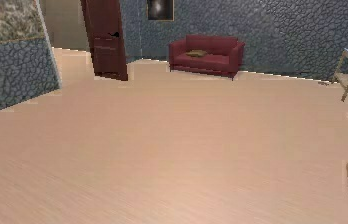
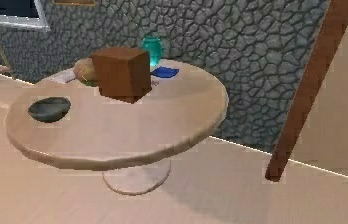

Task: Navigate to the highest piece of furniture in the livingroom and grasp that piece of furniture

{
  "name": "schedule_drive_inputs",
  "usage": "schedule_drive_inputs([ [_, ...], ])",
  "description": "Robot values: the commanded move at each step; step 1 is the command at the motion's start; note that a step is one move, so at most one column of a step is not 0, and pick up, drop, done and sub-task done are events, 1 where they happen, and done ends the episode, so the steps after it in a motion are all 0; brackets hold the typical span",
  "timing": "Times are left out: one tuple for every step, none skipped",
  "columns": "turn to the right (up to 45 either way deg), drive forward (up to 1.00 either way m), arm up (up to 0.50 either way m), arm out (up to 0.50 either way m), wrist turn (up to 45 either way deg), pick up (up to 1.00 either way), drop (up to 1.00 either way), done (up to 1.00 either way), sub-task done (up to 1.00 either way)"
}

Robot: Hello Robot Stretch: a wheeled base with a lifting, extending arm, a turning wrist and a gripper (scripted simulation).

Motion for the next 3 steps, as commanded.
schedule_drive_inputs([
  [0.0, 0.3, 0.0, 0.0, 0.0, 0.0, 0.0, 0.0, 0.0],
  [24.0, 0.0, 0.0, 0.0, 0.0, 0.0, 0.0, 0.0, 0.0],
  [0.0, 0.95, 0.0, 0.0, 0.0, 0.0, 0.0, 0.0, 0.0],
])
